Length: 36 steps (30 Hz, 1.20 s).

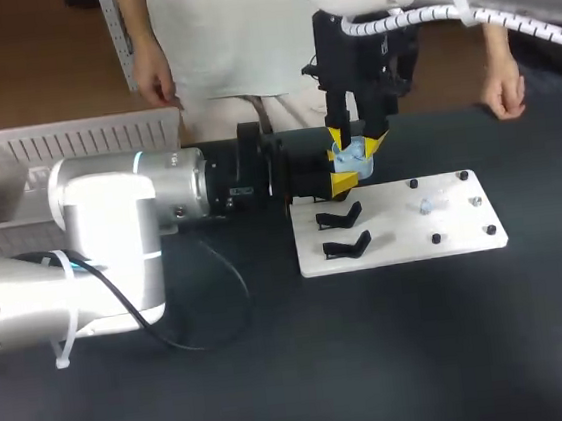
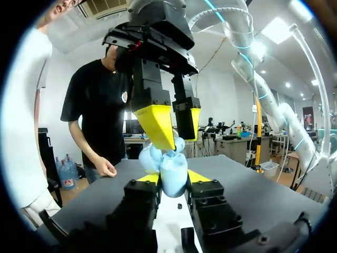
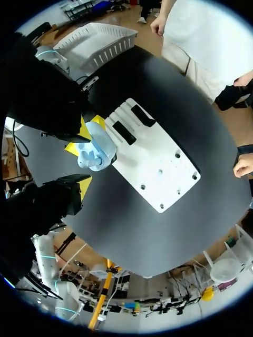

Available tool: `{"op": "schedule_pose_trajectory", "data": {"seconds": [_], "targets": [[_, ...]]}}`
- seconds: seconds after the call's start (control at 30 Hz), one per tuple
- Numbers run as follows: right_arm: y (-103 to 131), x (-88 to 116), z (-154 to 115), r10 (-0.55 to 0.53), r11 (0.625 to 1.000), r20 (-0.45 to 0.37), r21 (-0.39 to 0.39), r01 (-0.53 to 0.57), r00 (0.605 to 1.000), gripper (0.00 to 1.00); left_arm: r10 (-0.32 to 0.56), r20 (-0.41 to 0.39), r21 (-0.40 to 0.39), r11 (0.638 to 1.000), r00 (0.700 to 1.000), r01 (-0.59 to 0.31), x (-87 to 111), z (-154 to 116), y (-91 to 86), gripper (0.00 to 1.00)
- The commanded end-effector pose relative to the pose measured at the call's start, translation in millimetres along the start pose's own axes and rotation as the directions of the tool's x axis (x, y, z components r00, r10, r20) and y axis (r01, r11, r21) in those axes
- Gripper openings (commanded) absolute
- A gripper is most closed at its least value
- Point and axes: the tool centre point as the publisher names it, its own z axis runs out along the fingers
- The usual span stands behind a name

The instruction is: Pick up each earbud case from the left stands, insert the matching earbuds, close the lid, and place the case in the box.

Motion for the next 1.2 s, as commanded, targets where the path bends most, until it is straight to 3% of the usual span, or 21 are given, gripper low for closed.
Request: {"op": "schedule_pose_trajectory", "data": {"seconds": [0.03, 0.57, 1.2], "targets": [[-9, 4, -2, -0.01, 1.0, -0.006, -0.028, 0.009, 1.0, 0.4, 0.003, 0.003, -0.003, 1.0, 1.0, -0.003, 0.8, 0, -0.2, 0.0], [-16, 25, -6, -0.068, 0.997, -0.064, -0.026, 0.066, 0.996, 0.39, 0.003, 0.003, -0.003, 1.0, 1.0, -0.003, 0.8, 0, -0.2, 0.0], [-21, 7, -1, -0.032, 0.999, -0.071, -0.023, 0.03, 0.997, 0.43, 0.003, 0.003, -0.003, 1.0, 1.0, -0.003, 0.8, 0, -0.2, 0.0]]}}
